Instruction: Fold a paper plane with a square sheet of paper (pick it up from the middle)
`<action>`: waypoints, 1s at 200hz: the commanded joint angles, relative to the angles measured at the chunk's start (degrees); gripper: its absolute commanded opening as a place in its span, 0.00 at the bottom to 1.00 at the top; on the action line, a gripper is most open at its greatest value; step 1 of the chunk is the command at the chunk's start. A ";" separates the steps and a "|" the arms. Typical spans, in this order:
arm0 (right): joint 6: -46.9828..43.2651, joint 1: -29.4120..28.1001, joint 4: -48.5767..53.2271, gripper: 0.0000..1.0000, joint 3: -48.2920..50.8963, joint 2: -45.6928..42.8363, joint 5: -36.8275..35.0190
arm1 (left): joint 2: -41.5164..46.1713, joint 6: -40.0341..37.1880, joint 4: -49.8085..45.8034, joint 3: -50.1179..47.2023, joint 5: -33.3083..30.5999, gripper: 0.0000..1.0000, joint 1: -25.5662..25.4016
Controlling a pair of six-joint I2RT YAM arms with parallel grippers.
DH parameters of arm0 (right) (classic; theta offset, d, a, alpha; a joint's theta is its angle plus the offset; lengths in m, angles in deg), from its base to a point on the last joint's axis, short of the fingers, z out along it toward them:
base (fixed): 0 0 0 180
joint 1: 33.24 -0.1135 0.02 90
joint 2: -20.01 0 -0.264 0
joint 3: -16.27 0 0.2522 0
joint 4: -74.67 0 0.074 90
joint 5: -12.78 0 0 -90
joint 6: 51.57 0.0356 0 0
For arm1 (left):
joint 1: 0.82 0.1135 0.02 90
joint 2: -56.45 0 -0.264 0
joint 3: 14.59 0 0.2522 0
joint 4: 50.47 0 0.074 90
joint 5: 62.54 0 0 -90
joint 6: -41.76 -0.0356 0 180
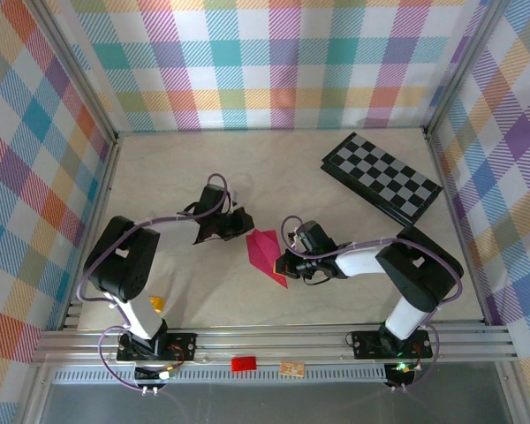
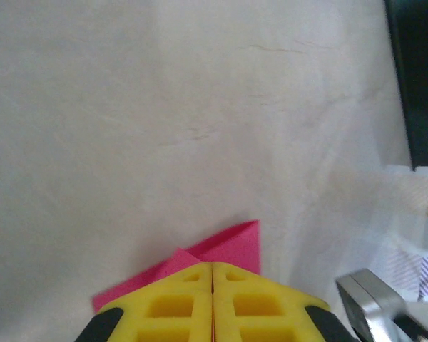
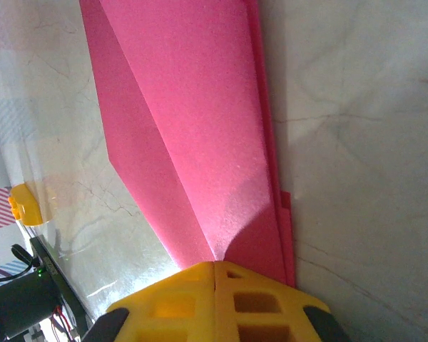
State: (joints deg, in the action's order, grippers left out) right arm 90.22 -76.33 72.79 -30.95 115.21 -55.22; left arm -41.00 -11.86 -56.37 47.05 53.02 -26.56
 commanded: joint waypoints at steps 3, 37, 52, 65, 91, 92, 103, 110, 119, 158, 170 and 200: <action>-0.92 -0.24 10.28 0.00 1.70 1.28 -1.87 | 0.89 0.75 2.99 -2.70 0.61 0.09 -3.32; -1.05 -0.28 10.71 0.00 0.85 0.83 -1.44 | -4.23 1.22 5.45 -2.53 2.30 0.08 -6.34; -0.99 -0.25 10.30 0.00 0.37 0.03 -1.23 | -6.05 1.44 4.85 -2.83 1.17 0.06 -6.34; -1.12 -0.24 10.02 0.01 -0.38 -1.14 -0.61 | -7.22 0.94 4.05 -2.79 0.47 0.06 -6.34; -1.99 -0.24 11.04 0.03 -3.25 -4.16 -0.44 | -8.79 0.13 3.36 -2.94 -0.25 0.05 -6.34; -2.02 -0.24 11.14 0.03 -3.35 -4.24 -0.45 | -8.85 0.11 3.33 -2.96 -0.25 0.05 -6.34; -2.27 -0.24 11.33 0.03 -4.86 -4.68 -0.64 | -8.92 -0.09 3.12 -3.09 -0.51 0.05 -6.34; -2.23 -0.24 11.50 0.03 -5.88 -4.28 -0.73 | -8.95 -0.19 3.13 -3.32 -0.67 0.05 -6.34; -2.24 -0.24 11.55 0.03 -7.33 -3.18 -0.81 | -8.98 -0.30 3.14 -3.41 -0.77 0.05 -6.34; -2.27 -0.33 12.86 0.03 -13.91 5.44 -2.11 | -9.52 -0.41 3.53 -3.56 -0.25 0.05 -6.34; -2.28 -0.41 12.85 0.03 -14.45 7.19 -1.63 | -9.77 -0.35 3.31 -3.49 -0.25 0.05 -6.34; -1.62 -0.59 10.19 0.04 -8.99 4.87 -0.29 | -9.96 -1.29 2.05 -3.25 -0.77 0.05 -6.19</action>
State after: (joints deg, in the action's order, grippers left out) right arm 88.87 -76.39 82.65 -43.60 121.94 -56.27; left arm -47.97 -11.03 -49.99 45.06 55.23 -32.98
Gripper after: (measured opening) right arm 0.065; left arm 0.049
